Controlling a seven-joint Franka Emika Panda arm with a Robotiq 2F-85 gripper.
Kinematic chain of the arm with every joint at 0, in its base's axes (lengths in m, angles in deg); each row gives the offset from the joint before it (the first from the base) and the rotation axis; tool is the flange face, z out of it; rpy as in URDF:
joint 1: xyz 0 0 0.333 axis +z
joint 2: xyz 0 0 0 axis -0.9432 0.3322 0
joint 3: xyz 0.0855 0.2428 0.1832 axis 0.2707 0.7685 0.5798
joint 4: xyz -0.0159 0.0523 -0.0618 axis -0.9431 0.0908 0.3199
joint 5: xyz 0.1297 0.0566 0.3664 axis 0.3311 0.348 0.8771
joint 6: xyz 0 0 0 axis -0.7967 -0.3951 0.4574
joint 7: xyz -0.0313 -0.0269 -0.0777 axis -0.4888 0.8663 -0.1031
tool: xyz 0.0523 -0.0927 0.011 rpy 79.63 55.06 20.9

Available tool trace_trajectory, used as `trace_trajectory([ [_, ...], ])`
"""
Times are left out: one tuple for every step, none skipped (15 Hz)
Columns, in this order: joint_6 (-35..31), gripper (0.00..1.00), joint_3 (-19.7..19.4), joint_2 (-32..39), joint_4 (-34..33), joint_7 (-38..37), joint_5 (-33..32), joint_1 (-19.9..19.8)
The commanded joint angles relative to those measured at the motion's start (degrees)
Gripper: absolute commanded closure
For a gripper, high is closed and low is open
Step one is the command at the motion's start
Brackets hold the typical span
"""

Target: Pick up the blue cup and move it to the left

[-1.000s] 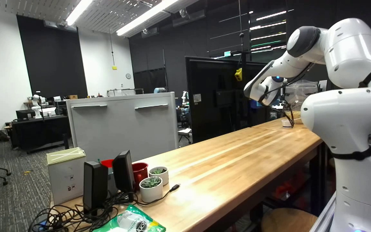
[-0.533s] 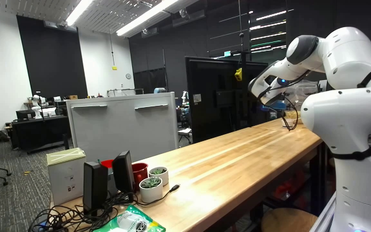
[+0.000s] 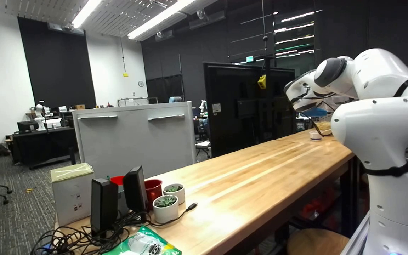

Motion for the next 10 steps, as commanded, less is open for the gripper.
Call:
trace_trajectory([
  [-0.64,0.42,0.0,-8.9,-13.94,9.1,1.65,3.56],
  [-0.57,0.42,0.01,-10.8,-16.59,10.77,1.77,4.33],
  [-0.55,0.42,0.0,-12.72,-19.22,12.57,2.29,5.3],
  [-0.54,0.42,0.01,-14.54,-21.75,14.94,3.53,6.35],
  [-0.49,0.42,0.01,-15.93,-23.69,16.98,5.07,7.25],
  [-0.48,0.42,0.01,-16.67,-24.8,18.01,6.47,7.98],
  [-0.44,0.42,0.01,-17.07,-25.4,19.45,8.7,8.5],
  [-0.36,0.42,0.02,-17.3,-25.64,20.75,11.17,8.8],
  [-0.32,0.42,0.02,-17.61,-26.11,21.83,13.54,9.12],
  [-0.26,0.42,0.02,-17.45,-25.86,23.0,15.98,9.17],
])
